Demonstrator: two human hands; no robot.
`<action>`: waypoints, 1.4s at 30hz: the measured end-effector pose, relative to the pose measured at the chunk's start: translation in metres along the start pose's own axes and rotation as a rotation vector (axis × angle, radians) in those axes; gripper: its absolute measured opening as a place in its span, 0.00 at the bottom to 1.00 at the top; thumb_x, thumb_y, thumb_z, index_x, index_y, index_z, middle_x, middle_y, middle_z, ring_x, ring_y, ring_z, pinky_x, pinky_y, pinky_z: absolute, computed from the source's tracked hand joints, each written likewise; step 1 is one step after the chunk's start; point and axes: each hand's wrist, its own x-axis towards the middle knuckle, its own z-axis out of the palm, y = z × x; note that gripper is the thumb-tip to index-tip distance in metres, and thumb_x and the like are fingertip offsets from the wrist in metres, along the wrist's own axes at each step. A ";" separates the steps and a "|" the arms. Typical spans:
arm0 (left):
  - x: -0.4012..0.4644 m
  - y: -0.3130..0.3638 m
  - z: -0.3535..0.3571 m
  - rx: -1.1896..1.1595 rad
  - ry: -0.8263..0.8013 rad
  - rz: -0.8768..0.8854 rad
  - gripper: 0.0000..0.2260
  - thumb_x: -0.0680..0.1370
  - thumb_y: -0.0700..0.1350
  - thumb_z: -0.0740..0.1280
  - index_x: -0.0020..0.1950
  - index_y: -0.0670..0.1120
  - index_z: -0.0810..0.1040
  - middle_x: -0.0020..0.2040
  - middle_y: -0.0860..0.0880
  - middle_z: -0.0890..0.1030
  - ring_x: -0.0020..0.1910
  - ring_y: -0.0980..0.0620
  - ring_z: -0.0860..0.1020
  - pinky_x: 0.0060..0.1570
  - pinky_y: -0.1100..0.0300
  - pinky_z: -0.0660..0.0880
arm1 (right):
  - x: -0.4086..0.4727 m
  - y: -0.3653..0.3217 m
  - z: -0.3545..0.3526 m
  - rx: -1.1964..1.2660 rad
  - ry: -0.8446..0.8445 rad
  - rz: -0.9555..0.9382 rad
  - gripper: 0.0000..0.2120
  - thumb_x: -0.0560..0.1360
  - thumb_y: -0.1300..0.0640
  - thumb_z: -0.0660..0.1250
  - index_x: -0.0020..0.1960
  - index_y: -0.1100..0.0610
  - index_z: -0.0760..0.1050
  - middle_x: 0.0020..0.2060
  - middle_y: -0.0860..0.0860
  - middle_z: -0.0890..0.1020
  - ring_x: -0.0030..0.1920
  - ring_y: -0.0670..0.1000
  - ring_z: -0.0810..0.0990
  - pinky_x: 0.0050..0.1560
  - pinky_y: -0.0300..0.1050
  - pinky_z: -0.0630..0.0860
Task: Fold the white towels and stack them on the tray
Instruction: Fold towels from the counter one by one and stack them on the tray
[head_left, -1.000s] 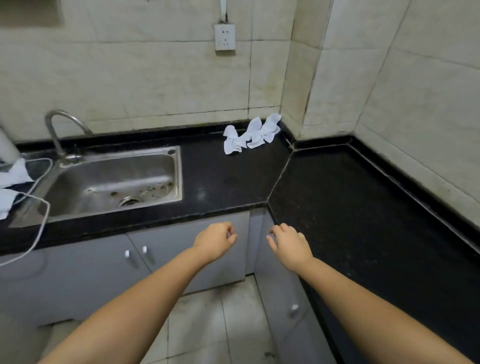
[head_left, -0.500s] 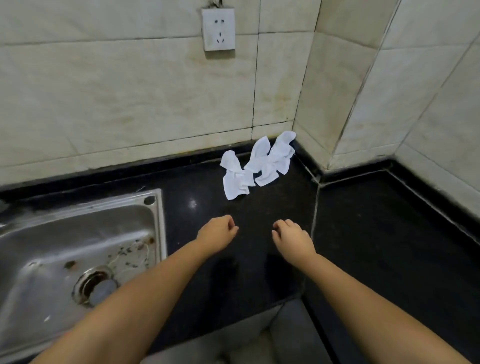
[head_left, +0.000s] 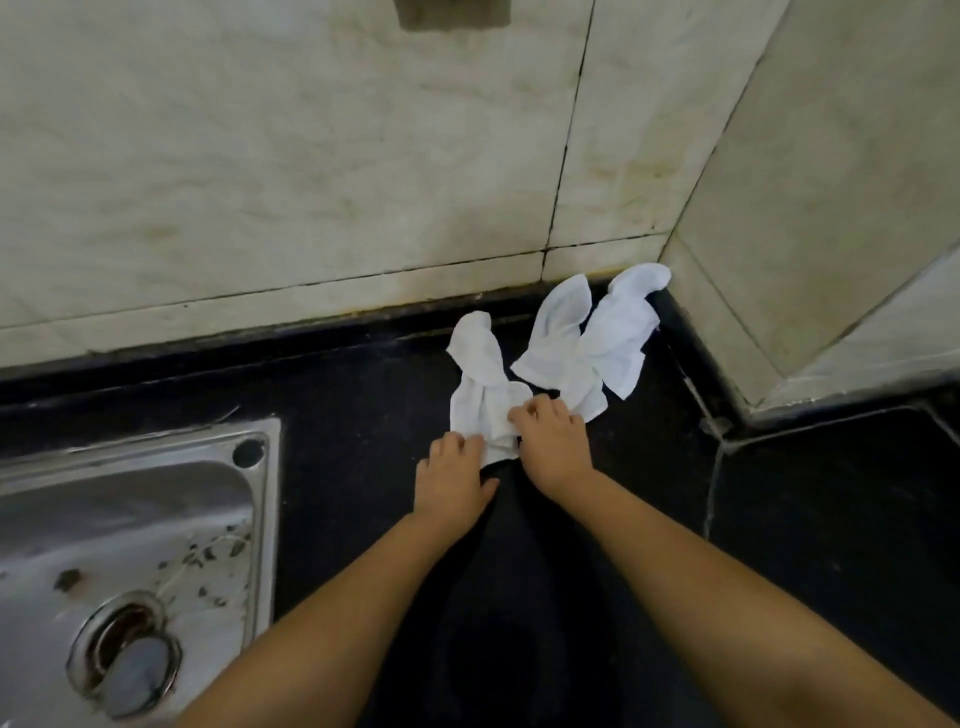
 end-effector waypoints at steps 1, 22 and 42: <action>0.005 0.001 0.004 0.035 0.022 -0.011 0.19 0.77 0.54 0.62 0.66 0.49 0.66 0.64 0.47 0.67 0.64 0.47 0.66 0.62 0.53 0.67 | 0.005 0.003 0.004 -0.012 0.011 -0.018 0.14 0.74 0.60 0.62 0.59 0.56 0.74 0.58 0.57 0.73 0.60 0.59 0.71 0.53 0.51 0.67; -0.136 -0.081 -0.035 -0.390 -0.044 0.258 0.02 0.76 0.45 0.68 0.44 0.50 0.80 0.41 0.53 0.82 0.40 0.57 0.78 0.42 0.63 0.74 | -0.184 0.034 -0.054 0.584 -0.175 0.083 0.07 0.75 0.58 0.68 0.40 0.47 0.78 0.39 0.47 0.81 0.40 0.45 0.77 0.40 0.33 0.70; -0.180 -0.069 -0.114 -0.903 0.099 0.210 0.05 0.77 0.40 0.66 0.44 0.47 0.80 0.38 0.52 0.81 0.38 0.61 0.78 0.41 0.73 0.72 | -0.221 0.001 -0.127 0.929 0.226 0.018 0.13 0.76 0.65 0.66 0.45 0.47 0.79 0.37 0.37 0.82 0.39 0.36 0.77 0.43 0.26 0.71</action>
